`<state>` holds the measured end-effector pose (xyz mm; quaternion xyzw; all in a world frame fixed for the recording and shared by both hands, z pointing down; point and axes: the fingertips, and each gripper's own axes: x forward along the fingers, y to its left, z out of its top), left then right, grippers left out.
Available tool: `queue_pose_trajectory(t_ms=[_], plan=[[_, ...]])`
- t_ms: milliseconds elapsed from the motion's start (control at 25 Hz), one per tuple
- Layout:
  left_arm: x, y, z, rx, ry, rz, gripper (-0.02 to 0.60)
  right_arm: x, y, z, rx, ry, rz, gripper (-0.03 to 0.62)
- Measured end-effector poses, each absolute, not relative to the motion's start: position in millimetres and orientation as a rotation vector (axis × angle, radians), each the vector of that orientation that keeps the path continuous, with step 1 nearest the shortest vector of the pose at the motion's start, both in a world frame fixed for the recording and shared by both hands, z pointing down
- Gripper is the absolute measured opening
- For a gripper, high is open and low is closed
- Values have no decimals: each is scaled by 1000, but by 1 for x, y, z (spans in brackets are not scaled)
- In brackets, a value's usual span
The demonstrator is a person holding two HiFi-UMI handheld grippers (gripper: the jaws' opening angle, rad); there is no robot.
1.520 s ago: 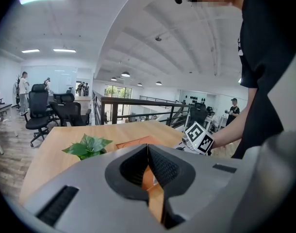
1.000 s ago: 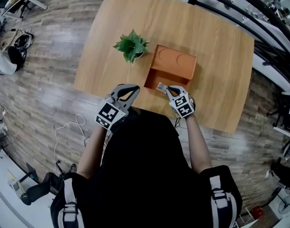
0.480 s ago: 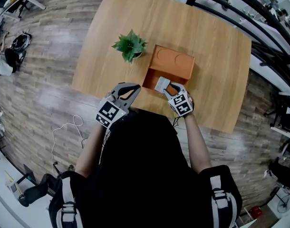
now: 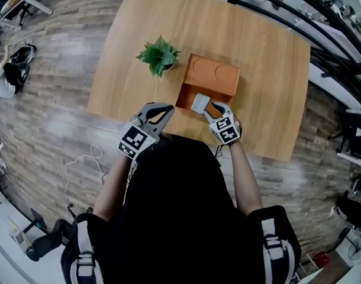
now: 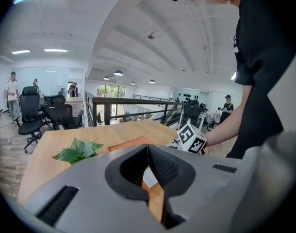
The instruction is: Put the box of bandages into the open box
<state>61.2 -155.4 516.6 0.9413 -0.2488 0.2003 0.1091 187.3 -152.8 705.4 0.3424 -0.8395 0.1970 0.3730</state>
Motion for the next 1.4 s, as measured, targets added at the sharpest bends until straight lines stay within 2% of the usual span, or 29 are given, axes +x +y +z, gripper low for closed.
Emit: queue_pose_trajectory(t_ms=[120, 240, 480, 1400], plan=[[62, -155, 517, 2772, -726, 585, 23, 188, -150, 701, 889, -2157, 513, 167], [64, -154, 517, 2778, -715, 582, 23, 187, -146, 697, 893, -2176, 502, 83], [66, -151, 515, 2790, -689, 585, 23, 187, -140, 688, 919, -2208, 504, 28], [81, -144, 514, 2841, -557, 578, 23, 207, -124, 638, 1113, -2231, 483, 25]])
